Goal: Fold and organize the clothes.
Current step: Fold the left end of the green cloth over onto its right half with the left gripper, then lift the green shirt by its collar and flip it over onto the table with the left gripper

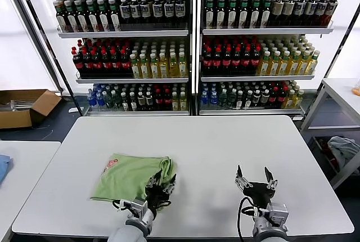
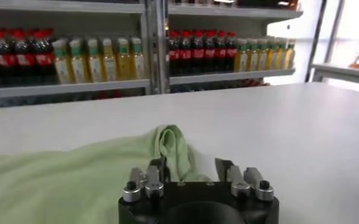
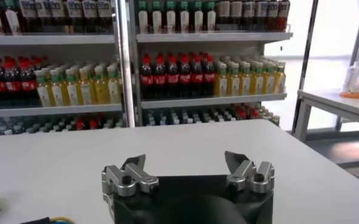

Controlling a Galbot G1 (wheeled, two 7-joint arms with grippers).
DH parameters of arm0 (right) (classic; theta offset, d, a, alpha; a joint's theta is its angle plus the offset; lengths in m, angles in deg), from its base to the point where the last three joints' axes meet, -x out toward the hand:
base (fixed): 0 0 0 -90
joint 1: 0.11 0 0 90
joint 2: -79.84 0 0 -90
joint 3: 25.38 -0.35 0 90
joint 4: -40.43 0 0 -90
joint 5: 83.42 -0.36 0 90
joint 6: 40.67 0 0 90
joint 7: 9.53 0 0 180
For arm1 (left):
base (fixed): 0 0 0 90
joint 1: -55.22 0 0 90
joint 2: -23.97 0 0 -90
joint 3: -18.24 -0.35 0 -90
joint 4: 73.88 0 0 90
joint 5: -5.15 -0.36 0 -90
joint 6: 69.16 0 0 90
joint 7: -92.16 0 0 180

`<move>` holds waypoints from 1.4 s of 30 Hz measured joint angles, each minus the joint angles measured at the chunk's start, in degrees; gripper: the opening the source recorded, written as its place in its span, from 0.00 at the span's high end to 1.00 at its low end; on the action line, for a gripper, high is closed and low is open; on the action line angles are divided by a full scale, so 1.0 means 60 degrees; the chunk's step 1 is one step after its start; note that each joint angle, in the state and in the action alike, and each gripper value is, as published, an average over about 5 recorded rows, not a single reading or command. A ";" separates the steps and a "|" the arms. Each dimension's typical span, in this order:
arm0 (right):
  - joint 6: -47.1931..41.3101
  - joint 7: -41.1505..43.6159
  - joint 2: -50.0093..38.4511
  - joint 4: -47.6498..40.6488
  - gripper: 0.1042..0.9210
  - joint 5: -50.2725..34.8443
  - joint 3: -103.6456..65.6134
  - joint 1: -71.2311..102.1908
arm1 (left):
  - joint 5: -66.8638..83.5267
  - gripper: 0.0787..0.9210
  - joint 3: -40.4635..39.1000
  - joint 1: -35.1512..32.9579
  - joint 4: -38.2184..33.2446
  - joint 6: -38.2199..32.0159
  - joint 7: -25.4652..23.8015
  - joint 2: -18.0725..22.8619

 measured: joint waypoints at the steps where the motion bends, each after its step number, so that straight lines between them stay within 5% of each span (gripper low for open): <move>1: 0.0005 -0.0003 0.0001 -0.0020 0.12 0.0000 0.0019 -0.0013 | 0.0171 0.36 -0.0015 -0.0060 -0.0082 -0.0035 -0.0037 -0.0011; 6: 0.0047 -0.0019 0.0028 -0.0125 0.12 0.0005 0.0149 -0.0079 | 0.1297 0.21 0.0049 -0.0242 -0.0852 -0.0094 -0.0150 -0.0099; 15: 0.0042 -0.0002 -0.0075 -0.0166 0.12 -0.0024 0.0347 -0.0230 | 0.2529 0.12 0.1392 -0.0007 -0.1784 0.0055 0.0083 -0.0633; 26: -0.0115 -0.0002 -0.0129 -0.0172 0.12 -0.0048 0.0532 -0.0479 | 0.3071 0.12 0.3564 -0.0165 -0.0847 0.0293 0.0090 -0.1749; 42: -0.0036 -0.0006 -0.0043 0.0044 0.12 0.0054 0.0541 -0.0216 | 0.3144 0.12 0.3697 -0.0094 0.0114 0.0471 -0.0379 -0.1849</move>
